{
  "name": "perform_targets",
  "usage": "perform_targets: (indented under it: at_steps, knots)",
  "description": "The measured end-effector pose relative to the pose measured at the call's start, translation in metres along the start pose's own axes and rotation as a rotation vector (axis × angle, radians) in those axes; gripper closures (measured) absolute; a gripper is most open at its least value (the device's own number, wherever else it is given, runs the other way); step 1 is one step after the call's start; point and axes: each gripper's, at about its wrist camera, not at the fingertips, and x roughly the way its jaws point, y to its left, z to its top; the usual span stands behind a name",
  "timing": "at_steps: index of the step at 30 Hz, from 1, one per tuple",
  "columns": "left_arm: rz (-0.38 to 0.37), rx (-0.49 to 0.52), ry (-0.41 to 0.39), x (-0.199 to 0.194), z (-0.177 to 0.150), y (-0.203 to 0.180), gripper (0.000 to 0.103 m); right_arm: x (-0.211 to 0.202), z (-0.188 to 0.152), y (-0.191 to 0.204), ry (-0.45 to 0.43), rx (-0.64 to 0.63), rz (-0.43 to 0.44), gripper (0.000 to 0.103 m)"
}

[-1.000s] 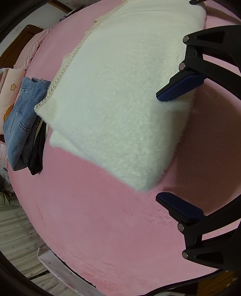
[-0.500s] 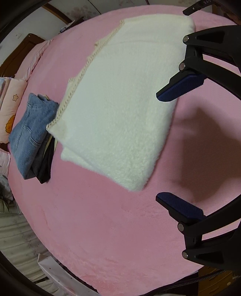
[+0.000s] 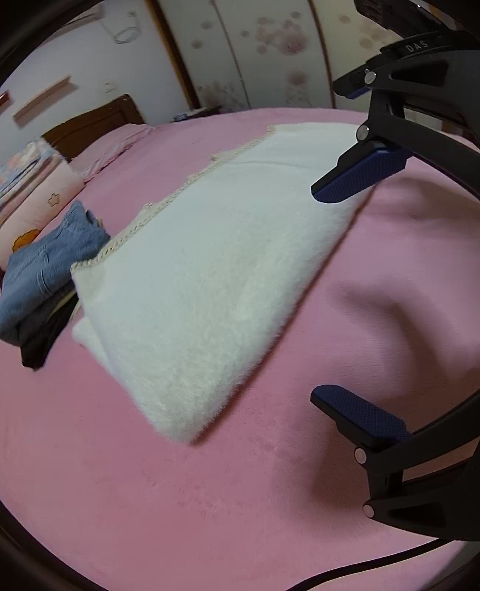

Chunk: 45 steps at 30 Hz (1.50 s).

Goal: Fold large clothes

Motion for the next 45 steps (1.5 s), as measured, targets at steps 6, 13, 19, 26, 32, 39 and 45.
perform_targets:
  at_steps: [6, 13, 19, 26, 32, 39, 45]
  knots:
    - [-0.053, -0.047, -0.078, 0.04, 0.019, 0.033, 0.005, 0.041, -0.005, 0.014, 0.006, 0.011, 0.023, 0.042]
    - [-0.088, 0.093, -0.205, 0.054, 0.049, 0.019, 0.006, 0.076, -0.007, 0.024, 0.025, -0.009, 0.018, 0.042]
    - [-0.102, 0.089, -0.23, 0.061, 0.068, 0.008, 0.022, 0.095, 0.002, 0.027, 0.04, 0.005, -0.025, 0.042]
    - [-0.025, 0.164, -0.18, 0.053, 0.082, -0.01, 0.075, 0.104, 0.021, 0.024, 0.05, 0.05, -0.052, 0.058]
    - [-0.026, 0.343, -0.222, 0.018, 0.079, -0.057, 0.077, 0.123, 0.042, 0.019, 0.094, 0.049, -0.1, 0.094]
    - [-0.066, 0.508, -0.291, -0.003, 0.064, -0.108, 0.078, 0.163, 0.03, 0.002, 0.184, 0.057, -0.047, 0.102]
    - [-0.09, 0.65, -0.354, -0.008, 0.039, -0.152, 0.081, 0.179, 0.019, -0.02, 0.188, 0.148, 0.091, 0.103]
